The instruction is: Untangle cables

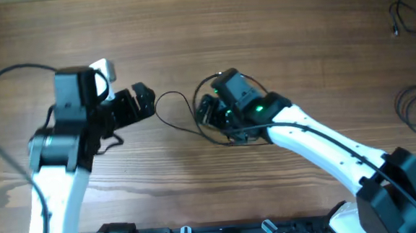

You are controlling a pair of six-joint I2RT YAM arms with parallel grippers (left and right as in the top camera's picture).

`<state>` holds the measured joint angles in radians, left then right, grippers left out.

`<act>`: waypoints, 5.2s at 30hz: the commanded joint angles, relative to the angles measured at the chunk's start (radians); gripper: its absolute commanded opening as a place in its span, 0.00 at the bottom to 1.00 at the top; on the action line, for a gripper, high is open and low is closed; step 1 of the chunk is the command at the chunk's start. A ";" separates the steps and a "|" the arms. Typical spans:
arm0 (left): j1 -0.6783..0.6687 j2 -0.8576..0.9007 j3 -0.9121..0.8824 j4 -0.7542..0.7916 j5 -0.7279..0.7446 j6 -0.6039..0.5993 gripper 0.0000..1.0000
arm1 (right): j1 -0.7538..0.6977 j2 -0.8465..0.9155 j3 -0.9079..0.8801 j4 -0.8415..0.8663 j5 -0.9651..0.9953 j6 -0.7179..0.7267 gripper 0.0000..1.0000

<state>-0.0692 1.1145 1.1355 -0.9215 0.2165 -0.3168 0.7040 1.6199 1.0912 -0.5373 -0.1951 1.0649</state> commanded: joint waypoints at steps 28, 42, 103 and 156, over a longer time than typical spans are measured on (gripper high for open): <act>0.006 -0.615 0.007 -0.351 -0.176 -0.029 1.00 | 0.152 0.309 -0.007 0.553 -0.039 -1.217 0.80; 0.006 -0.615 0.007 -0.360 -0.177 -0.084 1.00 | 0.152 0.404 -0.007 0.779 -0.030 -1.069 0.52; 0.006 -0.615 0.007 -0.360 -0.177 -0.084 1.00 | -0.440 0.171 0.017 0.066 0.153 -0.613 1.00; 0.006 -0.615 0.007 -0.360 -0.177 -0.084 1.00 | -0.372 0.117 0.286 0.024 0.632 -0.821 0.04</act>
<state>-0.0689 0.5056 1.1416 -1.2835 0.0311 -0.3912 0.3744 1.8359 1.3273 -0.5751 0.2703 0.3656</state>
